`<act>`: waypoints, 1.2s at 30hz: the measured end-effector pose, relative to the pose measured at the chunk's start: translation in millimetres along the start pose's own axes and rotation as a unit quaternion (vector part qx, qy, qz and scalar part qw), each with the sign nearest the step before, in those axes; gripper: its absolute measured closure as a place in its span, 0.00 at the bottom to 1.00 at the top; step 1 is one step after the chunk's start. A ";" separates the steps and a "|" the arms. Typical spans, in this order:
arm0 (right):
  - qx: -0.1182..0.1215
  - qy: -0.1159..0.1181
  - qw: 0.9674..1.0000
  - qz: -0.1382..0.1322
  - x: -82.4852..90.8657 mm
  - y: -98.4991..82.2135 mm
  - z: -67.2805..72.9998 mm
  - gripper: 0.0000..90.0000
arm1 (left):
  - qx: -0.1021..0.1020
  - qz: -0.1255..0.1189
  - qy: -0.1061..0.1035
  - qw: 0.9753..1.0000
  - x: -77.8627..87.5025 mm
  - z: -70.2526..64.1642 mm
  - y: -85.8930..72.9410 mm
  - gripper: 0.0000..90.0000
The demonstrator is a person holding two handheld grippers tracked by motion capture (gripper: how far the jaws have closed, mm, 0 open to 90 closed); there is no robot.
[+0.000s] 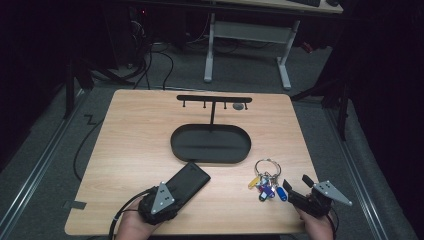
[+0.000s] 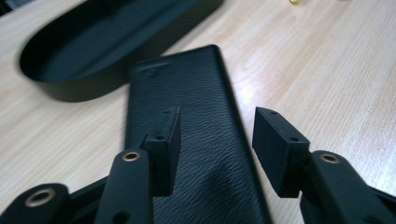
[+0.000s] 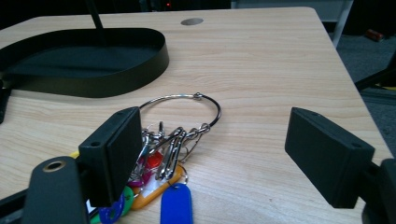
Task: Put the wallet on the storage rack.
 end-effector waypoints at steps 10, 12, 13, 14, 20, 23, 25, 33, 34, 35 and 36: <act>0.008 0.006 1.000 0.007 -1.4 -0.7 10.3 0.22 | -0.033 0.036 0.004 0.999 -5.5 -12.4 -15.5 0.49; 0.009 0.005 1.000 0.007 -2.2 -0.9 11.2 0.22 | -0.038 0.041 0.007 0.998 -7.4 -11.4 -18.5 0.47; 0.008 0.004 1.000 0.009 -3.0 -1.3 11.9 0.22 | -0.042 0.040 0.007 0.998 -7.5 -11.5 -19.0 0.47; 0.009 0.005 1.000 0.009 -3.6 -1.4 12.0 0.22 | -0.045 0.041 0.008 0.998 -7.7 -11.9 -19.0 0.47; 0.011 0.008 1.000 0.015 -7.5 -2.3 14.8 0.22 | -0.080 0.049 0.027 0.995 -9.1 -17.4 -21.0 0.45; 0.014 0.009 1.000 0.013 -6.4 -1.8 16.1 0.22 | -0.109 0.048 0.039 0.992 -8.9 -20.5 -22.7 0.47; 0.011 0.008 1.000 0.013 -5.7 -1.7 16.0 0.22 | -0.111 0.046 0.040 0.992 -8.8 -19.6 -23.4 0.48; 0.007 0.009 1.000 0.014 -6.7 -1.9 13.6 0.22 | -0.112 0.043 0.045 0.992 -8.9 -18.0 -24.7 0.54; 0.007 0.009 1.000 0.014 -6.5 -1.9 13.7 0.22 | -0.112 0.043 0.045 0.992 -8.8 -18.0 -24.7 0.54; 0.007 0.009 1.000 0.015 -6.3 -2.0 13.9 0.22 | -0.111 0.042 0.044 0.992 -8.7 -17.7 -25.0 0.54; 0.009 0.009 1.000 0.015 -6.2 -2.0 13.8 0.22 | -0.112 0.042 0.044 0.992 -8.7 -17.6 -25.1 0.54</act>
Point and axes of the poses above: each handheld gripper's, and its own axes: x roughly backward along the jaws, y roughly out of its top, z roughly to its left, the point moved 3 cm from there along -x, roughly forward along the jaws, and after that the axes turned 5 degrees about -z, right-handed, at the moved point
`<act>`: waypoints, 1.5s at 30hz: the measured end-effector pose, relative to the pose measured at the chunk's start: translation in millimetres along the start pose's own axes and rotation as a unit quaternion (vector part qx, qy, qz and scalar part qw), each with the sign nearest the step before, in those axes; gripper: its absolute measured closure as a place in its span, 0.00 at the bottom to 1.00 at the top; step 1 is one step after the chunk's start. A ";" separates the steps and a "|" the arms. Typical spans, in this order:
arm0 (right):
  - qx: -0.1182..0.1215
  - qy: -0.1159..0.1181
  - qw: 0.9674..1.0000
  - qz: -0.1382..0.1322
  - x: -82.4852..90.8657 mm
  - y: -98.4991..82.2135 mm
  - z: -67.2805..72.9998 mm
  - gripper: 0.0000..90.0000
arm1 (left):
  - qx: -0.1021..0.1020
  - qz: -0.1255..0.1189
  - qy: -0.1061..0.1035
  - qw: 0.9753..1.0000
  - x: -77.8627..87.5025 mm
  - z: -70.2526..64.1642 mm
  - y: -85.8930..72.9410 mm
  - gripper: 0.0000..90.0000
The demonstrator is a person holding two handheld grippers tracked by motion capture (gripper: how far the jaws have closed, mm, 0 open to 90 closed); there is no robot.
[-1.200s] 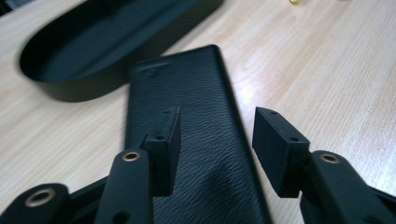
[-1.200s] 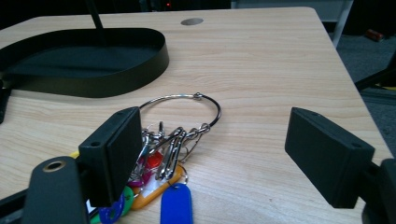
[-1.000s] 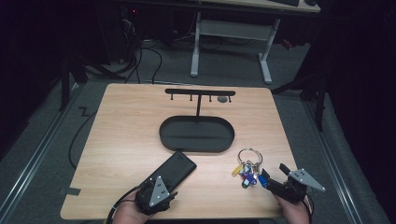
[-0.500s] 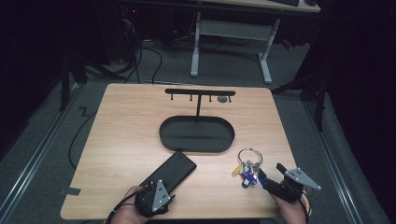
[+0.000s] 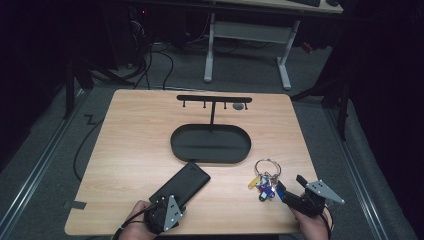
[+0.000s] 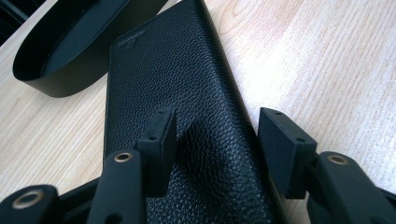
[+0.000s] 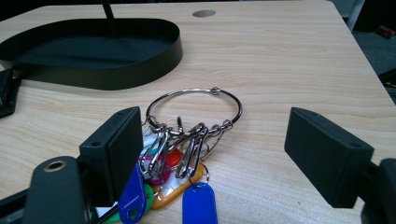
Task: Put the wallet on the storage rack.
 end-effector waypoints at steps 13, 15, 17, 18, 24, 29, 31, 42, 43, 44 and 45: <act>0.000 0.001 1.000 0.002 0.0 -0.1 0.4 0.22 | -0.023 -0.012 0.010 1.000 3.5 -5.0 0.0 0.74; 0.001 0.001 1.000 0.002 -0.3 -0.2 0.9 0.22 | -0.014 -0.007 0.009 1.000 3.9 -4.3 1.3 0.76; 0.001 0.002 1.000 0.004 -0.8 -0.6 1.1 0.22 | -0.011 -0.006 0.007 1.000 4.5 -3.8 2.3 0.78; 0.001 0.001 1.000 0.005 -1.0 -0.9 1.1 0.22 | -0.014 -0.008 0.008 1.000 4.7 -4.3 2.3 0.79; 0.000 0.003 1.000 0.004 -0.5 -0.4 1.5 0.23 | -0.011 -0.008 0.010 1.000 7.7 -3.0 3.1 0.85; -0.005 0.004 1.000 0.006 -0.6 -0.9 0.1 0.23 | 0.006 -0.024 0.010 1.000 13.5 2.0 3.5 0.88; -0.006 0.004 1.000 0.007 -1.1 -1.3 -0.6 0.23 | 0.017 -0.033 0.009 0.999 17.3 6.0 4.1 0.88; -0.009 0.008 1.000 0.015 -3.8 -3.0 -1.1 0.23 | 0.097 -0.079 -0.014 0.992 33.4 26.0 4.6 0.90; -0.009 0.007 1.000 0.014 -3.7 -2.8 -1.3 0.23 | 0.101 -0.082 -0.015 0.991 34.7 26.6 4.8 0.90; -0.008 0.007 1.000 0.012 -3.5 -2.5 -1.5 0.23 | 0.107 -0.087 -0.016 0.990 36.0 27.1 5.2 0.90; -0.009 0.007 1.000 0.012 -3.0 -2.2 -1.4 0.23 | 0.110 -0.089 -0.015 0.990 36.9 27.5 5.4 0.90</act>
Point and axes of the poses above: each handheld gripper's, and its own axes: x roughly backward along the jaws, y roughly out of its top, z roughly to its left, the point moved 3 cm from there along -x, roughly forward along the jaws, and after that the axes turned 5 degrees about -z, right-handed, at the moved point
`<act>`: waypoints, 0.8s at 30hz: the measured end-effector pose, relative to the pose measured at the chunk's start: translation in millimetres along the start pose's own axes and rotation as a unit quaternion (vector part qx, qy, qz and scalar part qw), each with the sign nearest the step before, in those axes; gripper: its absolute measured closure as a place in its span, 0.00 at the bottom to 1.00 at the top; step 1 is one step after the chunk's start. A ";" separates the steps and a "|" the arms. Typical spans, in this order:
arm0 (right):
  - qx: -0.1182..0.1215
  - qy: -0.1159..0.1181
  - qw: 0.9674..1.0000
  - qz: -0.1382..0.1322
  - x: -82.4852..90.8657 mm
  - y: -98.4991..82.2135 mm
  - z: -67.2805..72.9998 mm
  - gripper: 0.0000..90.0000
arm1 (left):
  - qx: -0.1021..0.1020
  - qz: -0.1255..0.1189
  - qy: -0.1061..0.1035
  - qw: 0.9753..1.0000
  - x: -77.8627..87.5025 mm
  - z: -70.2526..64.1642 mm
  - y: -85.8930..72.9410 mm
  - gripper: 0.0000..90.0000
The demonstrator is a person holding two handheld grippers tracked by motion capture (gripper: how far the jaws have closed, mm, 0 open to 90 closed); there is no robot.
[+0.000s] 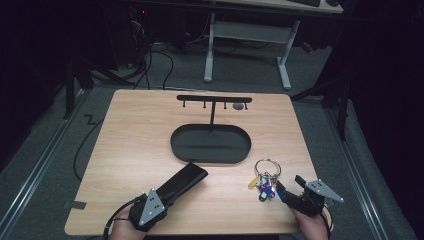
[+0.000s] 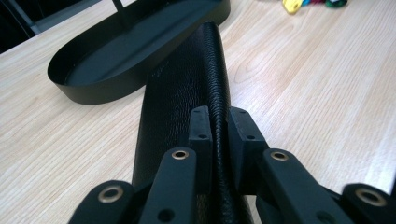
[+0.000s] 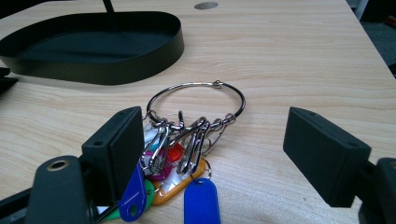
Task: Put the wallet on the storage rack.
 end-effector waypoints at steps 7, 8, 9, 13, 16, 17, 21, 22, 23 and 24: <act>0.003 -0.002 1.000 -0.005 2.1 1.9 -0.1 0.23 | 0.040 -0.028 -0.028 0.998 8.6 -1.4 6.6 0.91; 0.002 -0.002 1.000 -0.006 2.0 2.0 -0.2 0.23 | 0.044 -0.030 -0.032 0.998 9.7 -1.8 7.6 0.91; 0.002 -0.002 1.000 -0.005 2.0 2.0 -0.3 0.23 | 0.050 -0.035 -0.038 0.997 11.0 -2.2 9.0 0.91; 0.003 -0.001 1.000 -0.004 1.7 1.8 0.4 0.23 | 0.065 -0.046 -0.041 0.996 13.5 0.8 10.0 0.91; 0.004 -0.001 1.000 -0.004 1.7 1.7 -0.1 0.23 | 0.082 -0.054 -0.042 0.994 14.9 6.5 8.8 0.91; 0.003 -0.001 1.000 -0.004 1.8 1.7 -0.2 0.23 | 0.087 -0.056 -0.042 0.994 15.5 8.4 8.1 0.91; 0.003 -0.002 1.000 -0.004 1.8 1.6 -0.6 0.23 | 0.109 -0.066 -0.045 0.991 17.0 14.6 5.3 0.91; 0.003 -0.002 1.000 -0.004 1.7 1.6 -0.6 0.23 | 0.116 -0.068 -0.046 0.990 17.2 16.0 4.8 0.91; 0.003 -0.001 1.000 -0.004 1.6 1.6 -0.5 0.23 | 0.121 -0.070 -0.046 0.989 17.4 17.5 4.4 0.91; 0.003 -0.001 1.000 -0.003 1.6 1.6 -0.2 0.23 | 0.125 -0.071 -0.045 0.989 17.8 18.8 4.0 0.91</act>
Point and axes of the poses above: each handheld gripper's, and its own axes: x roughly backward along the jaws, y roughly out of its top, z roughly to its left, the point moved 3 cm from there along -x, roughly forward along the jaws, and after that the axes turned 5 degrees about -z, right-handed, at the moved point
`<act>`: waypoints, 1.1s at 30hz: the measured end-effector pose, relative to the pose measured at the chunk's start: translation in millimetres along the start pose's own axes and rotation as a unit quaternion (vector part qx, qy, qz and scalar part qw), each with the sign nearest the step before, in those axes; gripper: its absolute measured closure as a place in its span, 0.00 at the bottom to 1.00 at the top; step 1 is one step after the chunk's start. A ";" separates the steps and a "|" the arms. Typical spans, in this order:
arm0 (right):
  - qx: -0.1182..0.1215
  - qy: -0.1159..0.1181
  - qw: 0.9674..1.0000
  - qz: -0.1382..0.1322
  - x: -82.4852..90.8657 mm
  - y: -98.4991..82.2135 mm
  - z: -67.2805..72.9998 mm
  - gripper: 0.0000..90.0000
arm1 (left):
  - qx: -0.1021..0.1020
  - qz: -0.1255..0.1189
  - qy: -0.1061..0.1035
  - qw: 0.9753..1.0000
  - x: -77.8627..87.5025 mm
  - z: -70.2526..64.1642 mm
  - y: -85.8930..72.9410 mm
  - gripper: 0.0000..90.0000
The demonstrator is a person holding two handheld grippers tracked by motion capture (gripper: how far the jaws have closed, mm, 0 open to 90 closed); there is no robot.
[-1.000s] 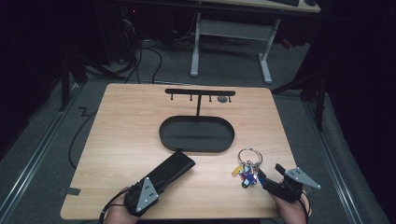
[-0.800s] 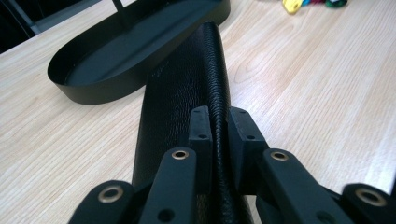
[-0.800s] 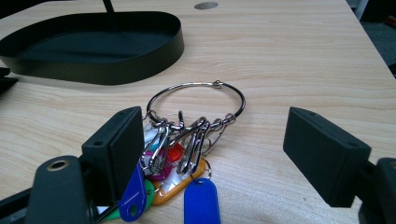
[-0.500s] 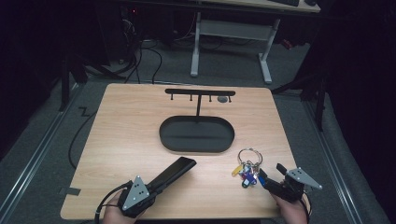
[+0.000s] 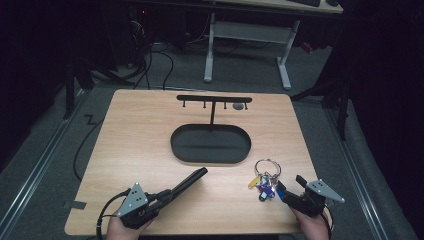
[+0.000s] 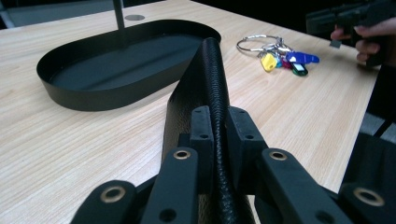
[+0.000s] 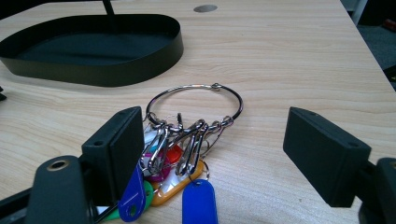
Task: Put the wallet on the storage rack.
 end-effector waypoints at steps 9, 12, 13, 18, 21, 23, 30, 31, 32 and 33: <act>0.001 0.000 1.000 0.001 -0.1 -0.2 0.6 0.23 | 0.026 -0.019 0.018 0.999 5.3 16.2 -1.5 0.89; 0.001 0.000 1.000 0.002 -0.2 -0.4 0.5 0.23 | 0.034 -0.027 0.026 0.999 7.7 23.7 -2.3 0.89; 0.001 0.000 1.000 0.002 -0.2 -0.5 0.4 0.23 | 0.039 -0.029 0.029 0.998 8.3 25.8 -2.6 0.89; 0.000 0.001 1.000 0.004 -1.2 -1.4 0.4 0.23 | 0.045 -0.036 0.037 0.998 9.6 33.9 -4.5 0.87; 0.000 0.001 1.000 0.006 -1.7 -1.9 0.6 0.23 | 0.048 -0.038 0.041 0.997 10.4 37.1 -5.3 0.87; 0.000 0.001 1.000 0.006 -1.8 -1.9 0.9 0.23 | 0.048 -0.038 0.042 0.997 10.7 38.0 -5.7 0.86; 0.001 0.002 1.000 0.010 -2.6 -2.9 1.0 0.23 | 0.046 -0.040 0.045 0.997 11.4 38.9 -5.9 0.83; 0.001 0.002 1.000 0.010 -2.6 -3.0 0.9 0.23 | 0.046 -0.039 0.045 0.997 11.6 39.3 -6.2 0.82; 0.001 0.002 1.000 0.010 -2.6 -3.1 0.8 0.23 | 0.048 -0.040 0.046 0.997 11.7 39.6 -6.4 0.81; 0.001 0.002 1.000 0.011 -2.6 -3.1 0.7 0.23 | 0.051 -0.040 0.045 0.997 11.9 40.0 -6.4 0.81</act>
Point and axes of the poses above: each handheld gripper's, and its own axes: x roughly backward along the jaws, y roughly out of its top, z roughly to its left, the point moved 3 cm from there along -x, roughly forward along the jaws, and after that the axes turned 5 degrees about -z, right-handed, at the moved point
